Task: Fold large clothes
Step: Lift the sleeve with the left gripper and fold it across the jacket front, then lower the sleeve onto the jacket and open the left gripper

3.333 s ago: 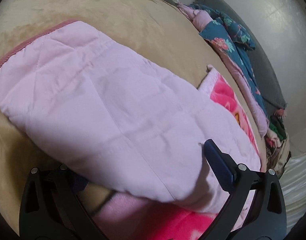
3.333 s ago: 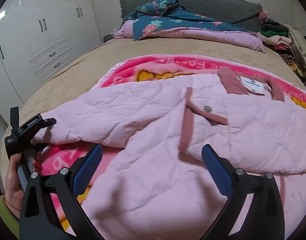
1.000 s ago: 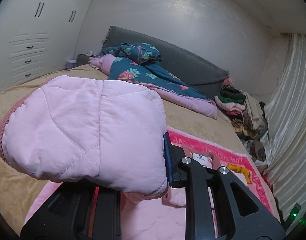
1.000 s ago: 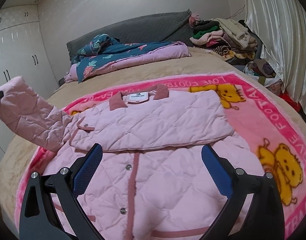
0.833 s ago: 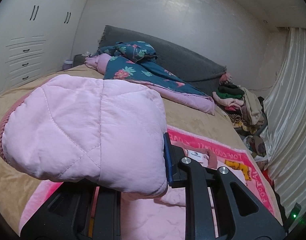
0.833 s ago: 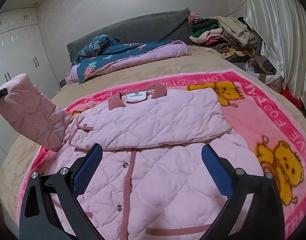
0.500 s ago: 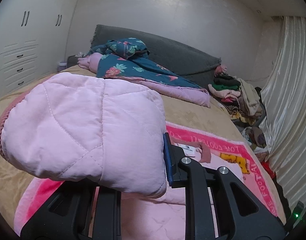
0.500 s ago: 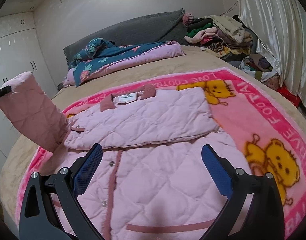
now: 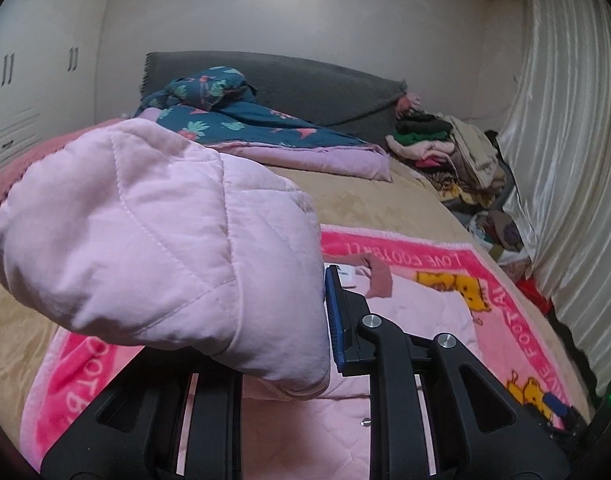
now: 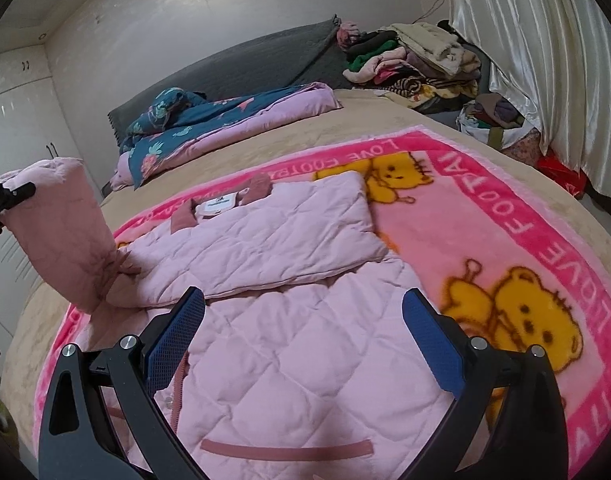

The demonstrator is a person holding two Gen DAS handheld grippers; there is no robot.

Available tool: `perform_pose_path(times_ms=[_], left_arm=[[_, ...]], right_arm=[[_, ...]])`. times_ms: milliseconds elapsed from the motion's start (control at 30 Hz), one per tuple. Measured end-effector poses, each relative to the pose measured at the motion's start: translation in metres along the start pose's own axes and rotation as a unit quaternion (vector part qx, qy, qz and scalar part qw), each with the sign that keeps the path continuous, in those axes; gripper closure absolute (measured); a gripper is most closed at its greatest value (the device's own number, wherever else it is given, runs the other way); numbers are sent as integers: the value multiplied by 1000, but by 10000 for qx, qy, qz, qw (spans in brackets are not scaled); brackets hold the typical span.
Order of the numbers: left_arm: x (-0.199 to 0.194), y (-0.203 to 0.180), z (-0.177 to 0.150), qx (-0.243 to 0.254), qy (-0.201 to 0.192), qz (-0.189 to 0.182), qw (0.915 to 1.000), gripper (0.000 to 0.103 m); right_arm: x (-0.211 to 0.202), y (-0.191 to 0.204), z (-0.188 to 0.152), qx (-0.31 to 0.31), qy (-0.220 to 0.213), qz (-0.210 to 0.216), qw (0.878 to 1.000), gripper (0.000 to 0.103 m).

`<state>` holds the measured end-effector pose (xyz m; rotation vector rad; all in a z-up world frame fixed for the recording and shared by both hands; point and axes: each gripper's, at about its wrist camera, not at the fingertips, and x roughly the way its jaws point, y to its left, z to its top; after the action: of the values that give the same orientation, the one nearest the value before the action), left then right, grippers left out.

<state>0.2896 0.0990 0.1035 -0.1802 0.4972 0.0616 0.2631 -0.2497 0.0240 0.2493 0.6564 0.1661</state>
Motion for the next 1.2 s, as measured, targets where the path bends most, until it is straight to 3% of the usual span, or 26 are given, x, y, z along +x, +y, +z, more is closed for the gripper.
perform_pose_path(times_ms=[333, 767, 1100, 1200], left_arm=[[26, -38, -18, 402, 300, -340, 9982, 91], [66, -76, -58, 1016, 808, -425, 9906, 91], [96, -85, -102, 1295, 1285, -458, 9822, 90], [99, -84, -112, 1294, 1378, -506, 9807, 85]], right_arm=[[1, -21, -1, 117, 11, -114, 9999, 5], [8, -41, -5, 266, 66, -317, 9991, 5], [20, -51, -14, 416, 176, -420, 9981, 5], [23, -51, -16, 417, 222, -475, 9978, 5]])
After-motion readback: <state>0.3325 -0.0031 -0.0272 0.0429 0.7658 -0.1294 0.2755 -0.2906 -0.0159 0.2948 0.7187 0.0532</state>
